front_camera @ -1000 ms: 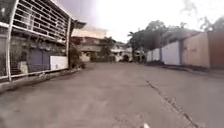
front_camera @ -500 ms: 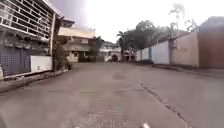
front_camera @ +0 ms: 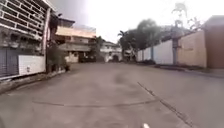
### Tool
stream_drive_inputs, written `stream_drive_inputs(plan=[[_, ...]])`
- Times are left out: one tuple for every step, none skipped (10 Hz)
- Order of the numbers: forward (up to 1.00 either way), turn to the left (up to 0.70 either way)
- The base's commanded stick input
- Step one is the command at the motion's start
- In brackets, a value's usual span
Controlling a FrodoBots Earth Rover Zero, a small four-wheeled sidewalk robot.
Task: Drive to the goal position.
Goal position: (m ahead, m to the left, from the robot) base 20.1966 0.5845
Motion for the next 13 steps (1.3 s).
stream_drive_inputs(plan=[[1.0, 0.01], [1.0, 0.01], [1.0, 0.01], [1.0, 0.01], [1.0, 0.01], [1.0, 0.01], [1.0, 0.01], [1.0, 0.01], [1.0, 0.01], [1.0, 0.01], [1.0, 0.01], [1.0, 0.01], [1.0, 0.01]])
